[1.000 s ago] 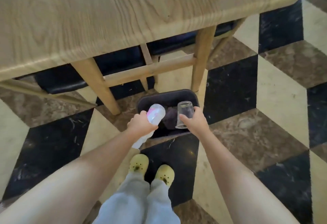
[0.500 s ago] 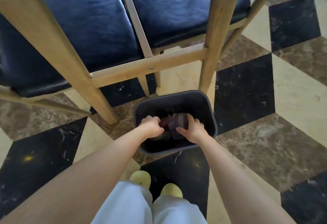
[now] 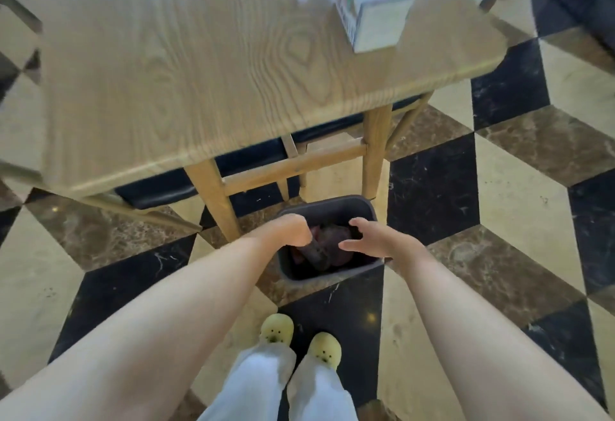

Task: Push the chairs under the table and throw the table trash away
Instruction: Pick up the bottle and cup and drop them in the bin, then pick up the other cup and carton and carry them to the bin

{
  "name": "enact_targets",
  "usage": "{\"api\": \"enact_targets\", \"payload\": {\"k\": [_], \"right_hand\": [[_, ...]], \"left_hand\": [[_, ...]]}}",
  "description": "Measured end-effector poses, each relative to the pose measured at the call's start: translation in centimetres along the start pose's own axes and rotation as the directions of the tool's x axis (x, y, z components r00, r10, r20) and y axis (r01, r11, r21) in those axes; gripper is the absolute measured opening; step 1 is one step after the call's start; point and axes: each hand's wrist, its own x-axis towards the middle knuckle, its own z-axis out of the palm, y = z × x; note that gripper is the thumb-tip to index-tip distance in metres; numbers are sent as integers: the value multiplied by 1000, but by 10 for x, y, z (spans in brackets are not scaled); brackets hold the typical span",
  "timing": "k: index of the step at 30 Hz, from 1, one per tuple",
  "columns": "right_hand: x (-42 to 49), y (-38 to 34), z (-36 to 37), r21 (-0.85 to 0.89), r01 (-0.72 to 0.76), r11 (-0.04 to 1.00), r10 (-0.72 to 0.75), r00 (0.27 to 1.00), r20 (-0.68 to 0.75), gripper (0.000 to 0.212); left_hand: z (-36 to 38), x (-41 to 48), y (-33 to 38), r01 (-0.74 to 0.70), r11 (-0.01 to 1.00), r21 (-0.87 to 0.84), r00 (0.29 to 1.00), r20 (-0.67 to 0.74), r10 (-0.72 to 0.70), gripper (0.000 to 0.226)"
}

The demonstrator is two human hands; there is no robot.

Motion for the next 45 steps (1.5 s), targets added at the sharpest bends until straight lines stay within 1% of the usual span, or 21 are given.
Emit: {"api": "enact_targets", "payload": {"k": [3, 6, 8, 10, 12, 15, 18, 20, 23, 25, 28, 30, 33, 35, 38, 40, 43, 45], "right_hand": [[-47, -26, -34, -75, -10, 997, 15, 998, 67, 75], [-92, -48, -62, -169, 3, 986, 8, 998, 63, 75], [-120, -63, -83, -212, 21, 977, -9, 998, 61, 76], [-146, -78, -109, -229, 49, 972, -30, 996, 83, 71], [-169, -92, -137, -247, 86, 965, -70, 995, 72, 62], [-199, -111, -176, -294, 94, 951, -103, 995, -16, 60], [-223, -127, -208, -323, 85, 943, -110, 992, -58, 62], [-236, -137, -228, -331, 66, 941, -95, 993, -73, 62], [-245, -152, -253, -264, 57, 963, -84, 992, -93, 60], [-244, -162, -266, -221, 60, 973, -87, 989, -119, 58], [-232, -179, -279, -206, 62, 977, -89, 988, -123, 55], [-219, -189, -288, -214, 69, 974, -99, 986, -131, 52], [-193, -201, -301, -242, 67, 968, -116, 974, -195, 47], [-173, -207, -309, -236, 18, 972, -79, 965, -251, 54], [-143, -211, -315, -213, -71, 975, -8, 937, -349, 74], [-125, -210, -314, -173, -101, 980, 26, 920, -390, 85], [-101, -207, -304, -109, -111, 988, 58, 912, -407, 101], [-86, -205, -296, -98, -104, 990, 56, 912, -407, 107]], "left_hand": [[-35, -53, 17, 17, 1000, 13, 999, 30, -17, 37], [-68, -96, 36, -30, 995, 97, 995, 95, 21, 29], [-90, -124, 49, -61, 985, 159, 995, 92, 47, 32], [-115, -151, 58, -97, 976, 197, 993, 79, 83, 36], [-141, -171, 64, -117, 978, 175, 992, 64, 107, 31], [-180, -201, 67, -143, 983, 118, 989, -25, 147, 16], [-213, -224, 66, -167, 981, 94, 974, -136, 179, 28], [-233, -235, 64, -168, 982, 82, 968, -173, 180, 32], [-258, -248, 60, -161, 982, 102, 949, -257, 183, 38], [-272, -250, 55, -143, 981, 128, 933, -314, 177, 40], [-290, -243, 49, -116, 980, 164, 916, -364, 170, 38], [-304, -229, 46, -118, 977, 177, 900, -396, 181, 37], [-325, -204, 44, -135, 968, 210, 879, -426, 215, 35], [-338, -185, 44, -153, 957, 248, 872, -421, 249, 34], [-357, -158, 44, -155, 923, 354, 850, -428, 307, 34], [-366, -136, 44, -159, 913, 377, 842, -430, 324, 46], [-374, -103, 46, -178, 904, 388, 851, -401, 340, 74], [-379, -84, 49, -210, 896, 392, 845, -388, 368, 83]]}}
